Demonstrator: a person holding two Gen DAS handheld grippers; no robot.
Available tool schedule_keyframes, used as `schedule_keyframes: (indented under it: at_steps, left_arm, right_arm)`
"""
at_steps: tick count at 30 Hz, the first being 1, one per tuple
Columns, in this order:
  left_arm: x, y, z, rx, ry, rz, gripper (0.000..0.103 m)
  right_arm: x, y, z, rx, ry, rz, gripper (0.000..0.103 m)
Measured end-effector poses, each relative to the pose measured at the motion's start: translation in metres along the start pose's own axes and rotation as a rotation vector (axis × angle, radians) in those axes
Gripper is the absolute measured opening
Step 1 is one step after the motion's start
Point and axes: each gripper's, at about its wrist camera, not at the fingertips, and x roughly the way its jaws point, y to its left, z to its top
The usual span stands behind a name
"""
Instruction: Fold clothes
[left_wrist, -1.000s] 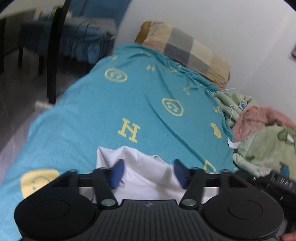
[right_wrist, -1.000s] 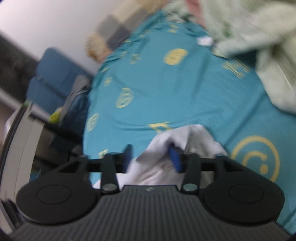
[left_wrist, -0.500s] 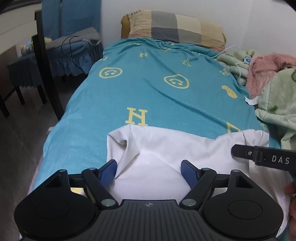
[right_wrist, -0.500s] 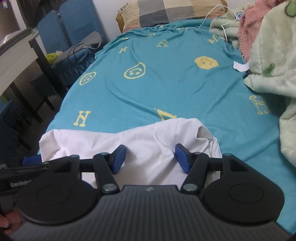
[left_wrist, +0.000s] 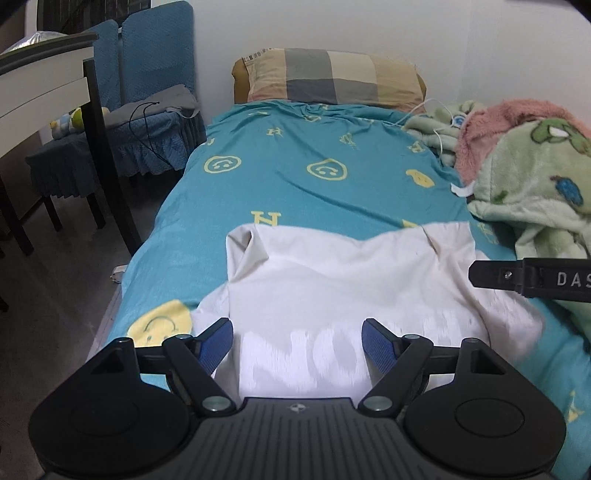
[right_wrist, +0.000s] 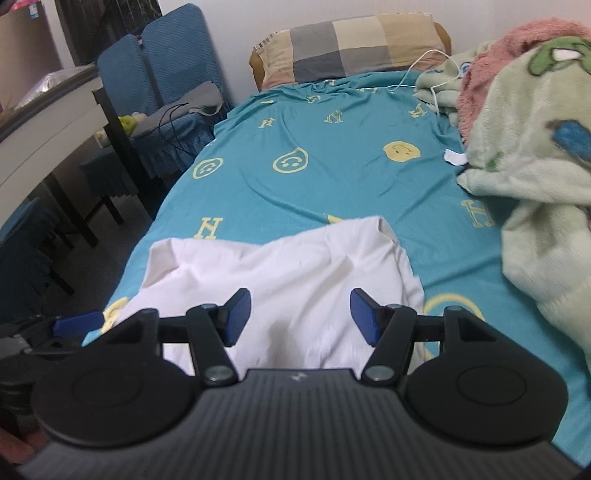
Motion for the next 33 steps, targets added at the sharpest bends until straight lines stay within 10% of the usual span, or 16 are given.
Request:
schedule_keyframes:
  at_steps: [12,18,27,33]
  left_arm:
    - [-0.001,0.007,-0.021,-0.069,0.098,-0.007,0.08]
    - [-0.032,0.039,-0.031,-0.359,0.12,-0.225,0.083]
    - [0.038,0.089,-0.072,-1.004,0.295,-0.414,0.08]
    - [0.047,0.096,-0.075,-1.116,0.219,-0.418,0.049]
  right_arm:
    - [0.024,-0.003,-0.03,-0.036,0.09,-0.037,0.063]
    - [0.02,-0.015,-0.02,0.051,0.101,-0.003,0.062]
    - [0.018,-0.015,-0.017,0.099,0.1,0.001,0.063]
    - [-0.005,-0.03,-0.01,0.362,0.036,0.132,0.064]
